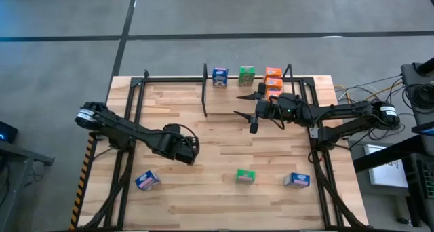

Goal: Stack cereal on shelf
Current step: Put the left green cereal box aligned with the other green cereal box on the shelf

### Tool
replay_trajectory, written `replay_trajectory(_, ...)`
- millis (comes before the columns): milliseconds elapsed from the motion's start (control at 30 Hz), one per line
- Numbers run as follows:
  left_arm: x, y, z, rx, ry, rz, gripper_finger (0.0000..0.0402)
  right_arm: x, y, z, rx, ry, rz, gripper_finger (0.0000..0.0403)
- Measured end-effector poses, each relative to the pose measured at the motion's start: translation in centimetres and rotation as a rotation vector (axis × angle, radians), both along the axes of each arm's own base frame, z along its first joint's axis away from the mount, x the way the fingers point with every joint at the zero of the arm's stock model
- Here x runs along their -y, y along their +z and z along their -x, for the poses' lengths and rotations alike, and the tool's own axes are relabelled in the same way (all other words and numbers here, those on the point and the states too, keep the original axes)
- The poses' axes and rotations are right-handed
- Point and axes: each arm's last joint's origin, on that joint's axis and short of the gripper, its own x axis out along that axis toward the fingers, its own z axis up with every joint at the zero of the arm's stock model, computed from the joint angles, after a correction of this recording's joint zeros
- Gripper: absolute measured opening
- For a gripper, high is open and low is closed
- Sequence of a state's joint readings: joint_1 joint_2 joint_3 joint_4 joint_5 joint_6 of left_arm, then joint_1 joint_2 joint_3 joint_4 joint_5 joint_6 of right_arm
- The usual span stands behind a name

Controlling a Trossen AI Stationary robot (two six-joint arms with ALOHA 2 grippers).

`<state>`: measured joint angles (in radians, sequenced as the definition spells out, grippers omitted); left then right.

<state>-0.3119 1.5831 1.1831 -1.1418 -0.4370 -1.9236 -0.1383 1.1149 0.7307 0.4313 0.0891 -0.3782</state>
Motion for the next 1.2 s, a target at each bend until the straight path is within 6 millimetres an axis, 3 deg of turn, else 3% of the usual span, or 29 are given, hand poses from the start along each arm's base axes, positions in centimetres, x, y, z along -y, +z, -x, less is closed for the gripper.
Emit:
replay_trajectory(200,0.1,-0.6,-0.3,-0.026,-0.003,-0.002,0.0244,0.0,-0.1,0.0,-0.008,0.0,0.005,0.0244)
replay_trajectory(633,0.2,0.0,-0.5,-0.05,-0.119,-0.012,0.0173,0.0,-0.1,0.0,-0.013,0.0,0.012,0.0244)
replay_trajectory(767,0.4,1.6,-1.2,-0.067,-0.285,-0.034,0.0165,0.0,-0.3,0.1,-0.055,0.004,0.045,0.0244)
replay_trajectory(933,0.7,5.1,-2.4,-0.077,-0.597,-0.133,0.0164,-0.2,-0.3,0.8,-0.107,0.022,0.07,0.0244)
replay_trajectory(1200,-0.6,10.0,-4.0,-0.145,-0.955,-0.419,0.0164,-0.6,0.3,3.3,-0.15,0.05,0.036,0.0244)
